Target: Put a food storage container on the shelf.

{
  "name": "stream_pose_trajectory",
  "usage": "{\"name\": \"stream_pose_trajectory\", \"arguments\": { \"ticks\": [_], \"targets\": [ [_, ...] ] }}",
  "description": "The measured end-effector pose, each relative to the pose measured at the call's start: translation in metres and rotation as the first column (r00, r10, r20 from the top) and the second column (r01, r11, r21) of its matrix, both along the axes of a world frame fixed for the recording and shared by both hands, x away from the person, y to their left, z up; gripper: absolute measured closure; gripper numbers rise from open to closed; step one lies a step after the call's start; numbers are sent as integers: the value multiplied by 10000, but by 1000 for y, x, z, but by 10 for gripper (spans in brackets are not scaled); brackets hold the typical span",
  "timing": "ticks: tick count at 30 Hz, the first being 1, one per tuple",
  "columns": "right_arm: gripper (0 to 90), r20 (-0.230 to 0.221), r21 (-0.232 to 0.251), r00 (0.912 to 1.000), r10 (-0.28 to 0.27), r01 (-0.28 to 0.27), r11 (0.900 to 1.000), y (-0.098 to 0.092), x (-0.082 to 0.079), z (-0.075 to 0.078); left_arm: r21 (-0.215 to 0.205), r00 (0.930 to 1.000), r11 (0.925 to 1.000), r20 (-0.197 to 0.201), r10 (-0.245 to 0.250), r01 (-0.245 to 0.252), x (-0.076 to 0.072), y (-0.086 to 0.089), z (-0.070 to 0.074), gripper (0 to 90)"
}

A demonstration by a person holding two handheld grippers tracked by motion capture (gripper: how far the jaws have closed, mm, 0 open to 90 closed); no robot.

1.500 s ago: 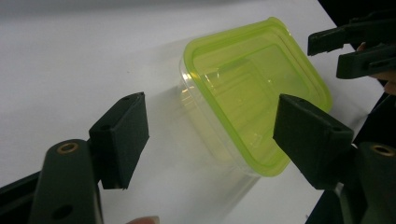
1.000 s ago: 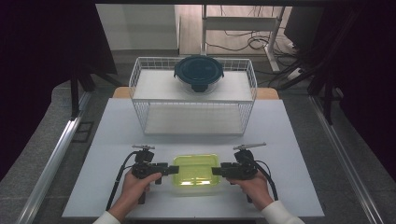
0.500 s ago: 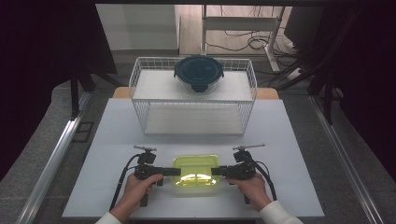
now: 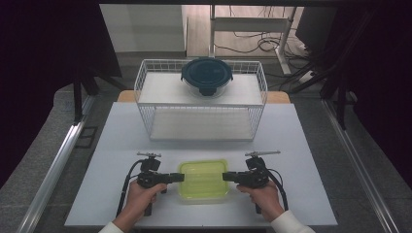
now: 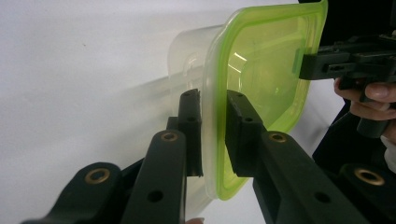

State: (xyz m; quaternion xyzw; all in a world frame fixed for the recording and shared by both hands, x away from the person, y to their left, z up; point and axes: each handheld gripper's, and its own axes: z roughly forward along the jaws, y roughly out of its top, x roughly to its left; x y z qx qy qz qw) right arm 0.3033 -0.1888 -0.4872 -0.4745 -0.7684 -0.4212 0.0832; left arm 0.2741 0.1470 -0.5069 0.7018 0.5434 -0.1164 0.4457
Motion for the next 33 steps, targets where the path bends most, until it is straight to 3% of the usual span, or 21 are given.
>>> {"name": "stream_pose_trajectory", "arguments": {
  "ticks": [18,25,33],
  "targets": [
    [783,796,22,9961,374,-377,9993,2,-6,12,90,9976,9999,689,-117,111,-7,4,15,788],
    [783,1367,-1,9891,542,-547,9985,1,-10,23,165,9926,9997,1198,-177,158,-12,5,29,786],
    [782,1762,-166,9819,688,-670,9976,2,-13,33,140,9889,9998,1480,-129,110,-14,5,38,787]
  ]
}}
